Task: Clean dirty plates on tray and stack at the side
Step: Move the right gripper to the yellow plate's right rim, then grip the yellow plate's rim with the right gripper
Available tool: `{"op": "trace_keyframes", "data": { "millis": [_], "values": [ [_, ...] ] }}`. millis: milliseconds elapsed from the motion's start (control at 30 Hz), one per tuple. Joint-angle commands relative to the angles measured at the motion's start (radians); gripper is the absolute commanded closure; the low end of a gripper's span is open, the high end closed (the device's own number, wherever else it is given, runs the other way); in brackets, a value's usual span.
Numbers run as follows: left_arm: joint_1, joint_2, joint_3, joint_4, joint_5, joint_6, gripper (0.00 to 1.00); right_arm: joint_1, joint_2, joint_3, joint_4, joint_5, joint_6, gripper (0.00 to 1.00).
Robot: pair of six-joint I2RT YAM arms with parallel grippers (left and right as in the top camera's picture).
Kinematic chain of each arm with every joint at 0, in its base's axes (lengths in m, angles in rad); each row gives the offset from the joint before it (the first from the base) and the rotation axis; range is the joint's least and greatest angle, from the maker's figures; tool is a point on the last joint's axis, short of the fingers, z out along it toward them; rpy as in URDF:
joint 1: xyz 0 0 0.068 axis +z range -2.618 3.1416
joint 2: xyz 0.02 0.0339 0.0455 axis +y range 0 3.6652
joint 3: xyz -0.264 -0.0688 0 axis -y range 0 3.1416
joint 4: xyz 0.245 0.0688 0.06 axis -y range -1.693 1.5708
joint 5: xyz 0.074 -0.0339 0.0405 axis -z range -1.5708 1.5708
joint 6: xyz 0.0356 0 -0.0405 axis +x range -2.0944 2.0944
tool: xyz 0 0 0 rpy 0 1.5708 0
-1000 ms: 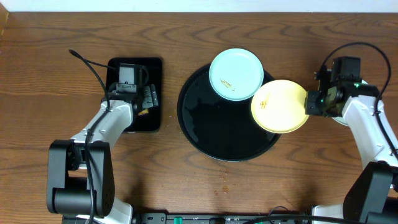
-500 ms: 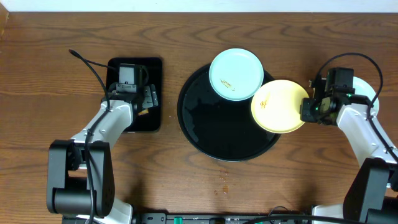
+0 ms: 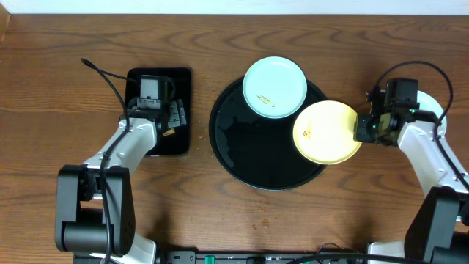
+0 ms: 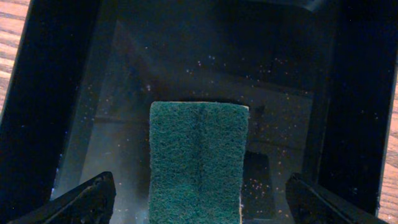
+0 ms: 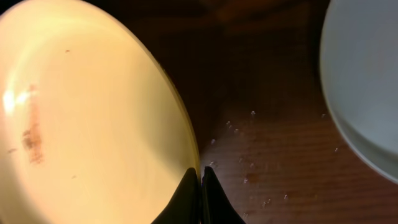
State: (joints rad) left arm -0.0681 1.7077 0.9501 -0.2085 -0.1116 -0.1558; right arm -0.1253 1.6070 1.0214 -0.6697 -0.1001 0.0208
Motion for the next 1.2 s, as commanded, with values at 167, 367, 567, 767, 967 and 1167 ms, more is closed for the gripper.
{"op": "trace_keyframes", "data": {
  "millis": [167, 367, 567, 767, 967, 1167],
  "values": [
    [0.0, 0.004, -0.006, 0.001, -0.013, 0.01, 0.13, 0.026, -0.138, 0.122, -0.148, -0.215, 0.039, 0.99],
    [0.0, 0.004, -0.006, 0.001, -0.013, 0.01, 0.13, 0.126, -0.148, 0.081, -0.223, -0.215, 0.158, 0.99],
    [0.0, 0.004, -0.006, 0.001, -0.013, 0.01, 0.12, 0.24, -0.147, -0.079, -0.051, -0.158, 0.307, 0.99],
    [0.0, 0.004, -0.006, 0.001, -0.013, 0.01, 0.12, 0.314, -0.147, -0.212, 0.148, -0.104, 0.366, 0.99],
    [0.0, 0.004, -0.006, 0.001, -0.013, 0.01, 0.12, 0.33, -0.147, -0.299, 0.272, -0.027, 0.362, 0.99],
    [0.0, 0.004, -0.006, 0.001, -0.013, 0.01, 0.12, 0.33, -0.147, -0.304, 0.323, -0.028, 0.249, 0.48]
  ]
}}
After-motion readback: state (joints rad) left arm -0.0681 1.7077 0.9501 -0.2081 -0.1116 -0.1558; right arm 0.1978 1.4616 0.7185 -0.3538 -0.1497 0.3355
